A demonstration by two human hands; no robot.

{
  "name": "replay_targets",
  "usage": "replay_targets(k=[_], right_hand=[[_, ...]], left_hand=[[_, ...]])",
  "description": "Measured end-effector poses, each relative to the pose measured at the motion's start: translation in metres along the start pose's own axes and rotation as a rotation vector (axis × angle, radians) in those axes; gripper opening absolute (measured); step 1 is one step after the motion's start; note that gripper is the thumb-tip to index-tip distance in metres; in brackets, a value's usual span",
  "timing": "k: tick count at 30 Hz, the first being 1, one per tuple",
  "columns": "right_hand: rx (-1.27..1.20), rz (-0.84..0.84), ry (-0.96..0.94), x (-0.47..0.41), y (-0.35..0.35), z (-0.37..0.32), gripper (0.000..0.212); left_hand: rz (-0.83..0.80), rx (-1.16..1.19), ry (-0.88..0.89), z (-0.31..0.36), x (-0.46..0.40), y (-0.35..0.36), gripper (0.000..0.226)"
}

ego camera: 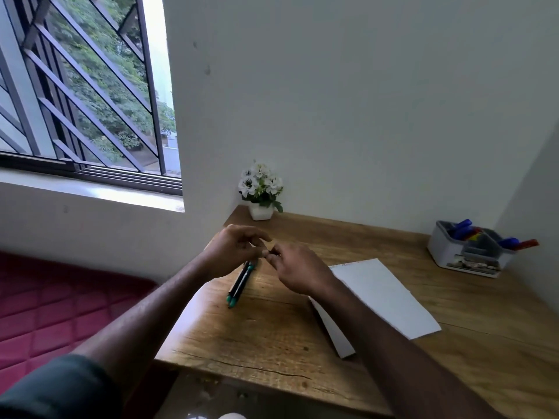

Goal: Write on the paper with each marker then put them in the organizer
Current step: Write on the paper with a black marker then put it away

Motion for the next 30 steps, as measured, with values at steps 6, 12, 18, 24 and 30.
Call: replay_targets(k=[6, 12, 18, 24, 30], right_hand=[[0.171, 0.127, -0.087, 0.015, -0.009, 0.024, 0.030], [0.197, 0.203, -0.134, 0.026, -0.019, 0.041, 0.033], [0.096, 0.183, -0.057, 0.033, -0.033, 0.065, 0.041], [-0.429, 0.246, -0.094, 0.049, -0.059, 0.107, 0.031], [-1.206, 0.224, -0.093, 0.057, -0.057, 0.136, 0.022]], left_hand=[[-0.086, 0.071, 0.054, 0.020, -0.009, 0.022, 0.012], [-0.176, 0.166, 0.065, 0.026, -0.019, 0.035, 0.015], [-0.190, 0.206, 0.042, 0.028, -0.034, 0.044, 0.016], [-0.088, 0.043, -0.035, 0.014, -0.059, 0.063, 0.018], [-0.212, -0.207, 0.055, 0.018, -0.075, 0.095, 0.013]])
Point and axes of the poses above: each hand's wrist, its own x-axis away from the middle knuckle, its own y-axis out of the palm, z = x × y, the point moved 5 cm from there along -x, towards the middle knuckle, and after that the axes turned 4 degrees about -z, right-handed, at the moved point
